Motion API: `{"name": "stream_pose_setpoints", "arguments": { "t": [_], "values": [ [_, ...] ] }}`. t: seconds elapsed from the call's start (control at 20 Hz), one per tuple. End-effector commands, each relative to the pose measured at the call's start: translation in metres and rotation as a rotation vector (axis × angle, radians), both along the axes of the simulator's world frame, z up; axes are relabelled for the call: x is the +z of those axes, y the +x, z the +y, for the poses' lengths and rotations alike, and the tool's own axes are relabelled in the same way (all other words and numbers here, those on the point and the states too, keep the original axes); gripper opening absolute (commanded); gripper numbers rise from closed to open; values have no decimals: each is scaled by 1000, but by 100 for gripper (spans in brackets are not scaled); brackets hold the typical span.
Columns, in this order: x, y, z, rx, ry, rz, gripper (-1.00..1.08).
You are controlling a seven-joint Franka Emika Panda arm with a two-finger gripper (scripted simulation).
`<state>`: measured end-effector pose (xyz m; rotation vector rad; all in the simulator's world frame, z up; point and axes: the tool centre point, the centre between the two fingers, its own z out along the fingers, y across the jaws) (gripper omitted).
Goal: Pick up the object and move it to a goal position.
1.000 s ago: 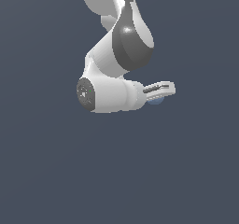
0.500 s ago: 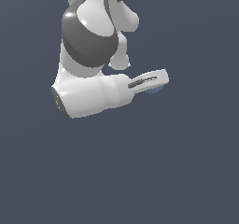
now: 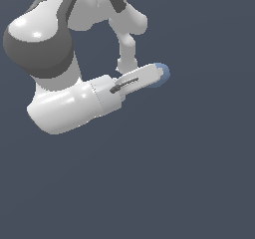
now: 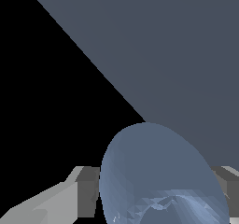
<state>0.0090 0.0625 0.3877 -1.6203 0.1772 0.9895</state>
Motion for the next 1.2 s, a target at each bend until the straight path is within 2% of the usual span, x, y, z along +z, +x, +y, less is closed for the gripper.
{"name": "stream_pose_setpoints", "arguments": {
  "t": [0.0,0.7,1.15],
  "values": [
    [12,4,-12,-9,58,47,-100],
    [59,37,-87,-71,367,311,-100],
    [72,67,-153,-124,611,525,-100]
  ]
}}
